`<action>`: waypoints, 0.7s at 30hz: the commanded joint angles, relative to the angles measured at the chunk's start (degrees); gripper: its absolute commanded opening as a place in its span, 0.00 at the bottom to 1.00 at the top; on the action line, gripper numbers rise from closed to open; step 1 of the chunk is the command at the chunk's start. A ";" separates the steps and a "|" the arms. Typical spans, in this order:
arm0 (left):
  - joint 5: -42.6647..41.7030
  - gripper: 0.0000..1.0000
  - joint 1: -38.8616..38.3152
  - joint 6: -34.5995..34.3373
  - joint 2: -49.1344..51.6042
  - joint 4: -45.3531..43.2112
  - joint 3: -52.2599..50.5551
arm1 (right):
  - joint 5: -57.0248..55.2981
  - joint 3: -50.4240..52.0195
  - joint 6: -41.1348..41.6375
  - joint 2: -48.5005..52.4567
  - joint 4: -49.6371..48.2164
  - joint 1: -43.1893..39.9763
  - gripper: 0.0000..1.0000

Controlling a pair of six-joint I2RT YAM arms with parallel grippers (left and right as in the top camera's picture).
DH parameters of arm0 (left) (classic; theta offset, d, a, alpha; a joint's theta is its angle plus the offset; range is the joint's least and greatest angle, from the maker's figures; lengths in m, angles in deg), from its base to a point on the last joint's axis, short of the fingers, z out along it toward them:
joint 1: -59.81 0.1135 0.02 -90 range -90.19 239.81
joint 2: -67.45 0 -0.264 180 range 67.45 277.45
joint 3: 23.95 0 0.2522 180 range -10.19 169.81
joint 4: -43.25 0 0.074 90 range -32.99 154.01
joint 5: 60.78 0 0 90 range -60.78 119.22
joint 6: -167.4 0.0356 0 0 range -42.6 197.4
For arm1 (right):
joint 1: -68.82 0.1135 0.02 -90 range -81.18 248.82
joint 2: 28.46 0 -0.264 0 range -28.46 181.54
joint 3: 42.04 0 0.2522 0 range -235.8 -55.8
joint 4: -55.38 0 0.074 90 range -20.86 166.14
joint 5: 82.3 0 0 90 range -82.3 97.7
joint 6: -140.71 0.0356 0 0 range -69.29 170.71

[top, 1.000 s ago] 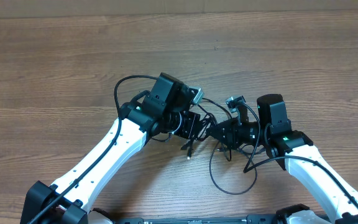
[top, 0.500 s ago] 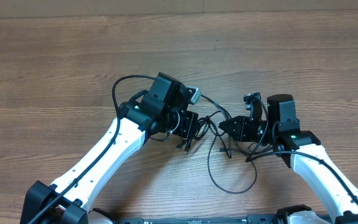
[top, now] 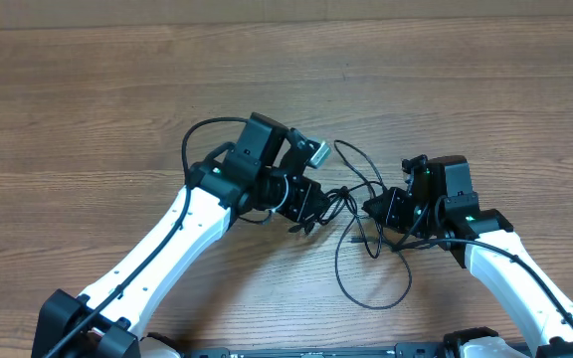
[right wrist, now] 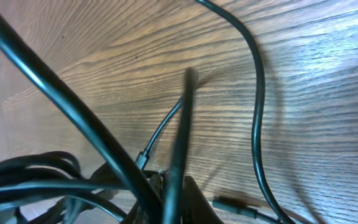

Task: Untangle cables

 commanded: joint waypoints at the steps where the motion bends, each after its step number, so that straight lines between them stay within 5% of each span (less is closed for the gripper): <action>1: -1.79 0.04 3.28 2.05 -4.13 0.07 1.77 | -2.19 -0.85 1.75 0.17 -0.11 -0.26 0.11; 15: -5.16 0.04 8.04 2.99 -16.37 -4.92 1.77 | 8.24 -0.87 -0.31 0.15 -5.75 -0.26 0.40; 21: -4.96 0.04 10.01 9.68 -21.14 -6.45 1.77 | 13.09 -0.94 -8.72 -2.36 -9.97 -0.28 0.68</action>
